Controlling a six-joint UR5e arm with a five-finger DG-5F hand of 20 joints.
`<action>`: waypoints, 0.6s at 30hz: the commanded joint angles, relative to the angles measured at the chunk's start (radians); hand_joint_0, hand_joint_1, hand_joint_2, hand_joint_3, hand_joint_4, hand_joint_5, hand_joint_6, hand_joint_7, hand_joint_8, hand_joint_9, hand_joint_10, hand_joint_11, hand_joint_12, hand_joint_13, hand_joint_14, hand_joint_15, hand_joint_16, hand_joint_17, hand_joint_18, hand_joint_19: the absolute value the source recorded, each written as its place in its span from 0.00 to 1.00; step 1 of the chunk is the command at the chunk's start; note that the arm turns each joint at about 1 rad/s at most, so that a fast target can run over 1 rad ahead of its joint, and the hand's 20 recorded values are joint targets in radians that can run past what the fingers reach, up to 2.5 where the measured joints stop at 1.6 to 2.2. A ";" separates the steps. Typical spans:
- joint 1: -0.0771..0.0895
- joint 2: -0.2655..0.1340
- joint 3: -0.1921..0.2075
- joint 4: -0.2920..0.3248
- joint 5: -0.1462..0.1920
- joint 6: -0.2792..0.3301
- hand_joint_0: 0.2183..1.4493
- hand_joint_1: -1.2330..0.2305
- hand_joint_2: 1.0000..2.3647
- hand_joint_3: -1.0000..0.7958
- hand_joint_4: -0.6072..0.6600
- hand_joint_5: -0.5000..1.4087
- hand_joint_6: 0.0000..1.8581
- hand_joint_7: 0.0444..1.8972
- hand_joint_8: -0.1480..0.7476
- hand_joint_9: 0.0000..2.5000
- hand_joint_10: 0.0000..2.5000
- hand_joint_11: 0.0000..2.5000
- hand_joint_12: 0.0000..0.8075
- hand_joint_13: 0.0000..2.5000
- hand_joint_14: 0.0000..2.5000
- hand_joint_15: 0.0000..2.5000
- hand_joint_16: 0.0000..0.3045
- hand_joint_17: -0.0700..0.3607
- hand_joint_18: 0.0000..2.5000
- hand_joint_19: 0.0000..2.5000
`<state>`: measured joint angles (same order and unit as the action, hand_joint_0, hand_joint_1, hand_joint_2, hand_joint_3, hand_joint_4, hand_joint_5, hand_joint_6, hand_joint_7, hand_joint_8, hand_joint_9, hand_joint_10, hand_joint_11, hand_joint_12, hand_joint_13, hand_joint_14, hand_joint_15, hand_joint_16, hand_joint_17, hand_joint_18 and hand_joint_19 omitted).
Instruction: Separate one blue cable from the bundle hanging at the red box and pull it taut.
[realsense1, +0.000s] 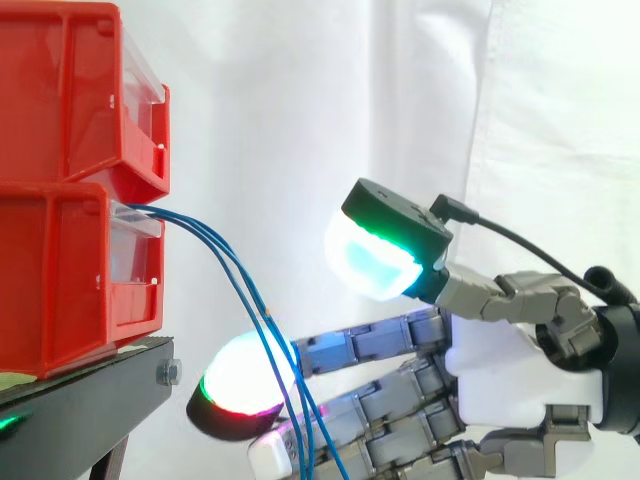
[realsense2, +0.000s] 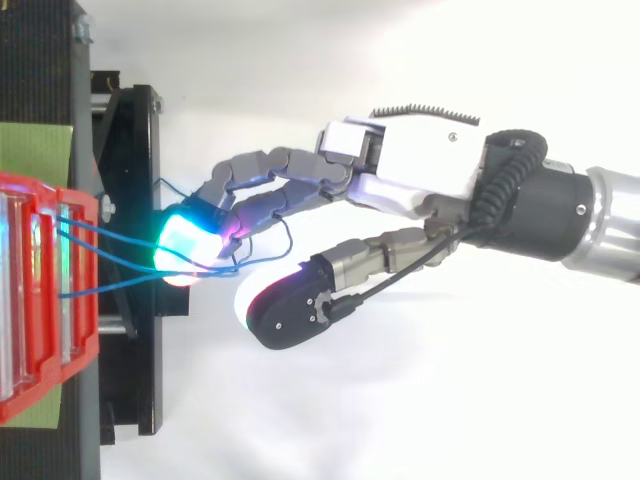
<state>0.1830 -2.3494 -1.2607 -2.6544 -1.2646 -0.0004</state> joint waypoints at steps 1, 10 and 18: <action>-0.011 -0.025 0.012 0.001 -0.044 0.022 0.25 0.40 0.00 0.29 0.69 0.16 0.27 0.46 0.56 0.24 0.00 0.15 0.47 0.21 0.00 0.10 0.15 0.41 0.17 0.11; -0.020 -0.028 0.027 0.004 -0.067 0.010 0.30 0.44 0.01 0.32 0.69 0.17 0.27 0.51 0.56 0.25 0.00 0.15 0.45 0.22 0.00 0.11 0.14 0.39 0.18 0.12; -0.022 -0.028 0.049 -0.007 -0.065 -0.006 0.30 0.44 0.01 0.32 0.69 0.17 0.27 0.54 0.56 0.26 0.01 0.16 0.45 0.23 0.00 0.11 0.14 0.39 0.19 0.11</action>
<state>0.1624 -2.3776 -1.2279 -2.6527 -1.3280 -0.0036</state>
